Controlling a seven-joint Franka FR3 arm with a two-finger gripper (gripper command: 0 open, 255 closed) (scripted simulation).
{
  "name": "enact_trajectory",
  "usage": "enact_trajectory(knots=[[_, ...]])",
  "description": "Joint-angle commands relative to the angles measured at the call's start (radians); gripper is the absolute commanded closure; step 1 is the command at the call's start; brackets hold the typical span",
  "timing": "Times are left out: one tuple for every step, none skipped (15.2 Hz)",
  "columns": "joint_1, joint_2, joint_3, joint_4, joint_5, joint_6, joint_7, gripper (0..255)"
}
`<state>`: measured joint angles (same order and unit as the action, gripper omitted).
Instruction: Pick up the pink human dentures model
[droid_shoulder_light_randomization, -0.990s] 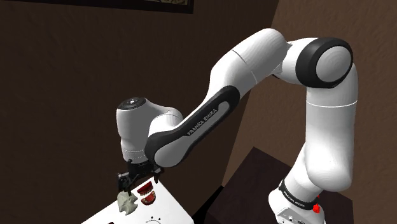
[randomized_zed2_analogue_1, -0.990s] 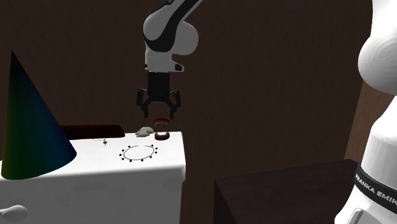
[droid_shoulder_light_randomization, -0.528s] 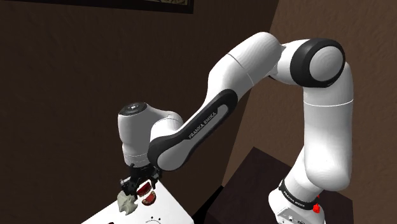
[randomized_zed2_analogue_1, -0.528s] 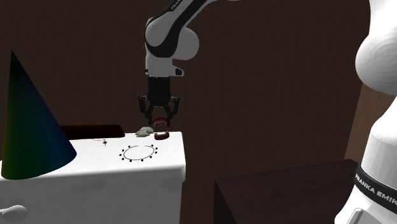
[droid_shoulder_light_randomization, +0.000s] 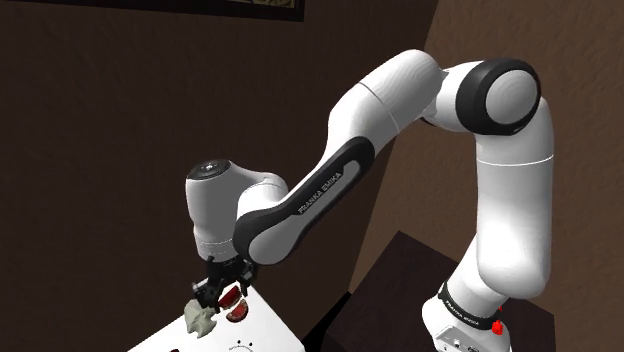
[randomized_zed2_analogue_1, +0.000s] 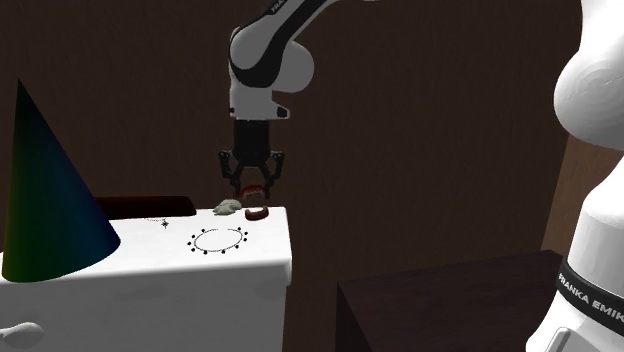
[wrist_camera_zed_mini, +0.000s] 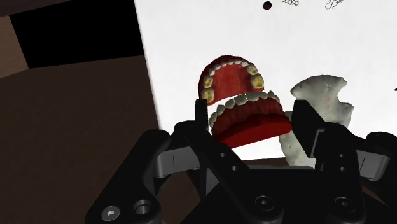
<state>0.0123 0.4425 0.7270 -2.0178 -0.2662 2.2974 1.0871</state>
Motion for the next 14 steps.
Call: enact_trajectory(knots=[[-0.030, -0.009, 0.022, 0.014, -0.002, -0.016, -0.105, 255], [-0.036, -0.018, 0.030, 0.017, 0.004, -0.027, -0.109, 255], [-0.041, -0.027, 0.036, 0.019, 0.012, -0.037, -0.113, 255], [-0.047, -0.036, 0.042, 0.022, 0.019, -0.047, -0.117, 255], [-0.052, -0.044, 0.048, 0.026, 0.027, -0.057, -0.121, 255], [-0.056, -0.053, 0.054, 0.029, 0.034, -0.068, -0.125, 255], [-0.061, -0.062, 0.060, 0.033, 0.042, -0.078, -0.129, 255], [-0.066, -0.070, 0.065, 0.037, 0.049, -0.089, -0.133, 255], [-0.069, -0.079, 0.070, 0.041, 0.057, -0.100, -0.137, 255], [-0.075, -0.087, 0.076, 0.045, 0.063, -0.110, -0.141, 255], [-0.079, -0.095, 0.081, 0.050, 0.070, -0.121, -0.145, 255], [-0.083, -0.103, 0.086, 0.054, 0.077, -0.132, -0.149, 255], [-0.085, -0.104, 0.088, 0.055, 0.078, -0.134, -0.149, 255], [-0.085, -0.104, 0.088, 0.055, 0.078, -0.134, -0.149, 255]])
